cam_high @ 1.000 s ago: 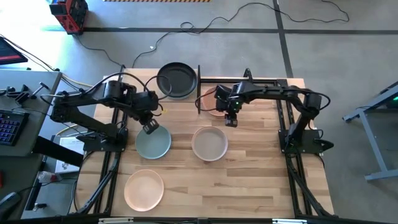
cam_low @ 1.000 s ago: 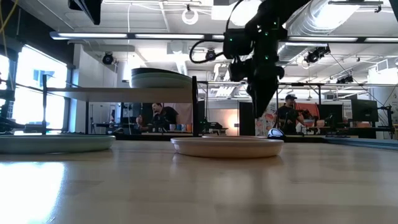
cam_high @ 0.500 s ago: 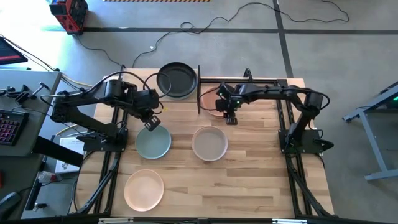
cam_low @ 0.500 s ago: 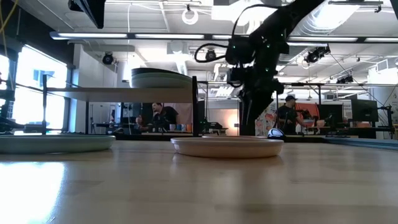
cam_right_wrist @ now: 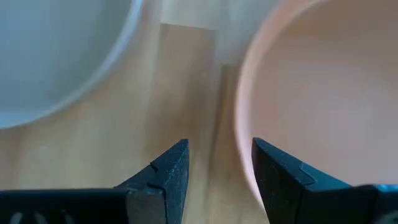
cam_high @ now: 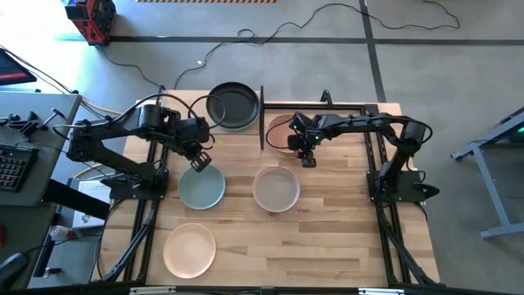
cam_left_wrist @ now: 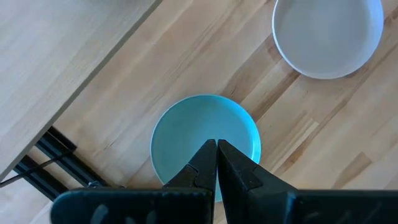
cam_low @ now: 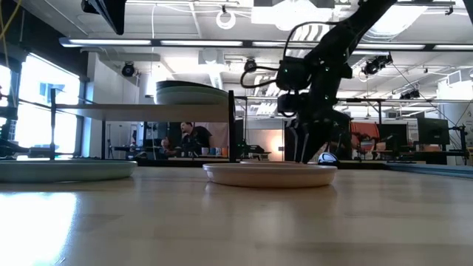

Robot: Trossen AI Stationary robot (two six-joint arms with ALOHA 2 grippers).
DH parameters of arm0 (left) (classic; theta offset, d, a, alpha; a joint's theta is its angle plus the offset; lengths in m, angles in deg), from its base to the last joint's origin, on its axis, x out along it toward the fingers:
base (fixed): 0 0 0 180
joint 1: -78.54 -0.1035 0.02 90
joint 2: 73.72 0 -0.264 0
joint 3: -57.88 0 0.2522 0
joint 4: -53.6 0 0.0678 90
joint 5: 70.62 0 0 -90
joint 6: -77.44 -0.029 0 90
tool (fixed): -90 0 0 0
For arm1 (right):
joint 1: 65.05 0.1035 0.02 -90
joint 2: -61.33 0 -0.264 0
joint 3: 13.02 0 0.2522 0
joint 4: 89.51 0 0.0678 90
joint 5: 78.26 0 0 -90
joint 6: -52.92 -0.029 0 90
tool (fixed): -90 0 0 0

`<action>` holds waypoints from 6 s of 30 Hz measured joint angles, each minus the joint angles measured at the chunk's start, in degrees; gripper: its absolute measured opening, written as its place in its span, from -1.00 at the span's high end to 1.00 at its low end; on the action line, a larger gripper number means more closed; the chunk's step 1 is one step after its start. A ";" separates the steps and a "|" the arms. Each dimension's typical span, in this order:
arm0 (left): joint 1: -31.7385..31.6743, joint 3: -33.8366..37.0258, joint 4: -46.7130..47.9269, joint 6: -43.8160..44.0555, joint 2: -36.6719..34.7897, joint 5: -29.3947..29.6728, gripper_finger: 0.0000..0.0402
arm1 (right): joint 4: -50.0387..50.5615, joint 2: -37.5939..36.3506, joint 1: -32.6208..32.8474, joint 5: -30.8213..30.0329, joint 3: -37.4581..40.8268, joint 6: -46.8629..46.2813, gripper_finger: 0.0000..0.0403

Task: Place and stack plates onto a shelf
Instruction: Put the orange plate on the shelf

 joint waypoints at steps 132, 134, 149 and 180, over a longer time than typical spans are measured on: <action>3.59 9.53 -27.12 41.65 3.02 -10.08 0.54 | 24.28 -7.22 45.53 -15.11 -28.94 -15.00 1.00; 3.87 9.57 -27.07 41.65 4.24 -10.08 0.54 | 23.32 -6.81 45.34 -15.11 -28.94 -14.14 1.00; 4.35 9.62 -34.35 40.56 9.85 -11.02 0.54 | 20.89 -6.21 42.93 -15.29 -28.94 -12.27 1.00; 4.28 9.62 -34.56 37.22 11.78 -10.56 0.98 | 18.68 -6.21 42.41 -16.80 -28.94 -10.79 1.00</action>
